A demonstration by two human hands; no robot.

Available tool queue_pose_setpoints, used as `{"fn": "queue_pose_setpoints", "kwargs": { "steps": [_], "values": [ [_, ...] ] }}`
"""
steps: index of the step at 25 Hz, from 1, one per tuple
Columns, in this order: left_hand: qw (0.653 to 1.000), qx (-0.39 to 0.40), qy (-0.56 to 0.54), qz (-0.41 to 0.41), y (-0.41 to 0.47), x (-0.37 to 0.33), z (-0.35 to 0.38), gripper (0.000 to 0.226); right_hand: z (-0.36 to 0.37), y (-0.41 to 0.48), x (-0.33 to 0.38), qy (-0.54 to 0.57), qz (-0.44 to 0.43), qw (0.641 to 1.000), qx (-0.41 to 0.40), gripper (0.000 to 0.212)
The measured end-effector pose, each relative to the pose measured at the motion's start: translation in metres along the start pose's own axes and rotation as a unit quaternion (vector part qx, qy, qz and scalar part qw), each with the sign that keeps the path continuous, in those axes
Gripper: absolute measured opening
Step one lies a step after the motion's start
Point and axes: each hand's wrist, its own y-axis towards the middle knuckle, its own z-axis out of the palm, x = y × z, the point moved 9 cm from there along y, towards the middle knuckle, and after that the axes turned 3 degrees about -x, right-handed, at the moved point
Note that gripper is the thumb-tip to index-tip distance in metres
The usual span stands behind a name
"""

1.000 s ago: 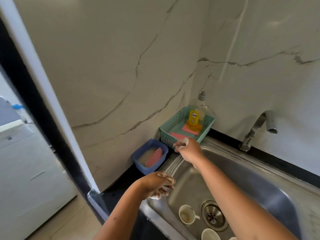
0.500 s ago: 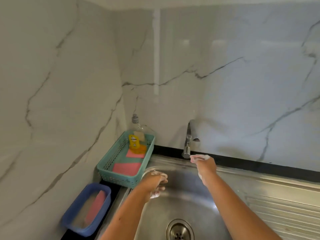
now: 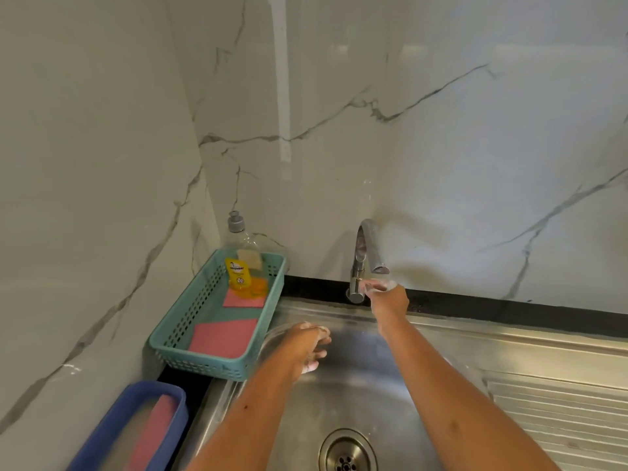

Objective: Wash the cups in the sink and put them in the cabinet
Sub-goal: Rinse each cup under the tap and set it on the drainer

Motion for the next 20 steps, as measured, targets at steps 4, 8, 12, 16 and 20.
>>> {"fn": "queue_pose_setpoints", "kwargs": {
  "steps": [4, 8, 12, 16, 20],
  "values": [
    [1.0, 0.015, -0.013, -0.017, 0.014, 0.003, 0.009, 0.005, 0.002, 0.006, 0.002, -0.036, -0.016, 0.999, -0.015, 0.013],
    [0.999, 0.03, -0.028, -0.027, 0.021, 0.007, 0.021, 0.005, 0.001, 0.013, 0.006, -0.06, -0.036, 0.998, 0.0, 0.015],
    [0.998, 0.035, -0.031, -0.034, 0.022, 0.016, 0.026, 0.005, 0.006, 0.014, 0.01, -0.06, -0.057, 0.996, 0.02, 0.017],
    [0.998, 0.038, -0.031, -0.041, 0.023, 0.02, 0.029, 0.005, 0.01, 0.014, 0.014, -0.051, -0.069, 0.996, 0.028, 0.015],
    [0.998, 0.04, -0.031, -0.043, 0.023, 0.023, 0.032, 0.009, 0.012, 0.013, 0.016, -0.067, -0.079, 0.994, 0.037, 0.017]
  ]
}}
